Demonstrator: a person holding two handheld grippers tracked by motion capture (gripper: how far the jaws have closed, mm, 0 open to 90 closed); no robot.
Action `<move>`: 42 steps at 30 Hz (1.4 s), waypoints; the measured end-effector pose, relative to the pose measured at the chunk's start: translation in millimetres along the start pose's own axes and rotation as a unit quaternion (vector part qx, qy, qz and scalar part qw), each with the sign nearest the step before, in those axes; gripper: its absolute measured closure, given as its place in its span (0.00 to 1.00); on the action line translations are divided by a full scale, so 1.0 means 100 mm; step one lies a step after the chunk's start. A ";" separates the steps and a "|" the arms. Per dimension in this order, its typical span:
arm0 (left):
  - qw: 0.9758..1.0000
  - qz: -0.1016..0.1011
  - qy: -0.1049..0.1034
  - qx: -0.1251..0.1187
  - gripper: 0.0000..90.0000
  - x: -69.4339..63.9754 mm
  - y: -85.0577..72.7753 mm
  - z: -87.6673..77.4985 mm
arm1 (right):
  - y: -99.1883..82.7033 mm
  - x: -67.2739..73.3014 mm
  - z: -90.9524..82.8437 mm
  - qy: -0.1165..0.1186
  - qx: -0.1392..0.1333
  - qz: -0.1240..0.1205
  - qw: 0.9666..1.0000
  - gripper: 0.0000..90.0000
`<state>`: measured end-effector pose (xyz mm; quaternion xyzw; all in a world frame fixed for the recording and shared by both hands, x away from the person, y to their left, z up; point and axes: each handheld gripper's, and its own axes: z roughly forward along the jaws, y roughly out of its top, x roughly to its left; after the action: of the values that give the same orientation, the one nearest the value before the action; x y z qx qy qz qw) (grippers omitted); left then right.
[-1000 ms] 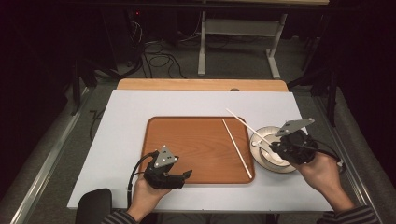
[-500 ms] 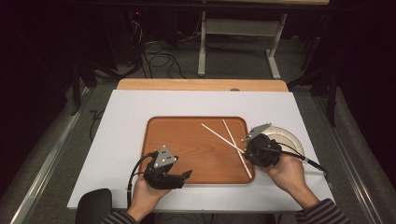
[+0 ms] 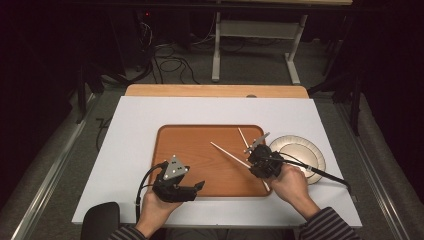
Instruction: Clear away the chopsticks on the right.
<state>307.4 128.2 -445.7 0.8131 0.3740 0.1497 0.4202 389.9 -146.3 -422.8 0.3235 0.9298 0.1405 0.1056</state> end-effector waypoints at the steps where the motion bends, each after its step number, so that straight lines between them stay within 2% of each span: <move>1: 1.000 0.000 -0.001 0.000 0.35 0.00 0.00 0.00 | 0.01 0.01 0.06 0.004 0.004 0.001 1.000 0.95; 5: 1.000 0.002 -0.002 0.000 0.35 -0.01 0.00 0.00 | 0.01 0.06 0.14 0.012 0.011 0.000 1.000 0.94; 10: 1.000 0.001 -0.002 0.000 0.35 -0.01 0.00 0.00 | -0.04 0.10 0.22 0.010 0.025 -0.010 1.000 0.93; 13: 1.000 0.003 -0.002 0.000 0.35 -0.01 0.00 0.00 | -0.05 0.11 0.25 0.009 0.026 -0.008 1.000 0.90; 18: 1.000 0.003 -0.002 0.000 0.35 -0.01 0.00 0.00 | -0.04 0.12 0.26 0.008 0.021 -0.010 1.000 0.92; 24: 1.000 0.003 -0.002 -0.001 0.35 -0.01 0.00 0.00 | -0.04 0.09 0.27 -0.018 0.016 -0.007 1.000 0.94; 25: 1.000 0.001 -0.003 -0.002 0.35 -0.01 -0.01 -0.01 | -0.05 0.07 0.27 -0.027 0.013 -0.001 1.000 0.94; 29: 1.000 0.003 -0.003 -0.001 0.35 -0.01 -0.01 -0.01 | -0.08 0.03 0.27 -0.034 0.011 0.006 0.999 0.93; 32: 1.000 0.004 -0.004 0.001 0.35 -0.01 0.00 0.00 | -0.11 0.05 0.25 -0.048 0.003 -0.007 0.999 0.90; 34: 1.000 0.003 -0.003 0.001 0.35 -0.01 0.00 0.00 | -0.11 0.06 0.23 -0.047 -0.004 -0.008 0.999 0.89; 35: 1.000 0.002 -0.003 0.002 0.35 -0.01 0.00 0.01 | -0.10 0.07 0.18 -0.034 -0.031 -0.006 0.999 0.93; 36: 1.000 0.002 -0.003 0.002 0.35 -0.01 0.00 0.01 | -0.10 0.07 0.18 -0.034 -0.031 -0.006 0.999 0.93; 37: 1.000 0.003 -0.004 0.003 0.35 -0.02 -0.01 0.01 | -0.09 0.09 0.13 -0.010 -0.052 -0.005 0.999 0.96; 38: 1.000 0.003 -0.004 0.003 0.35 -0.02 -0.01 0.01 | -0.08 0.10 0.13 0.001 -0.056 -0.006 0.998 0.97; 40: 1.000 0.005 -0.004 0.004 0.35 -0.03 -0.01 0.02 | -0.07 0.13 0.18 0.010 -0.048 -0.011 0.999 0.98; 42: 1.000 0.004 -0.004 0.004 0.35 -0.02 -0.01 0.02 | -0.08 0.13 0.27 0.004 -0.032 -0.016 0.999 0.98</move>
<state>306.6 125.7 -447.1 0.8169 0.3694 0.1464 0.4180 382.8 -138.9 -452.0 0.3045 0.9304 0.1693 0.1142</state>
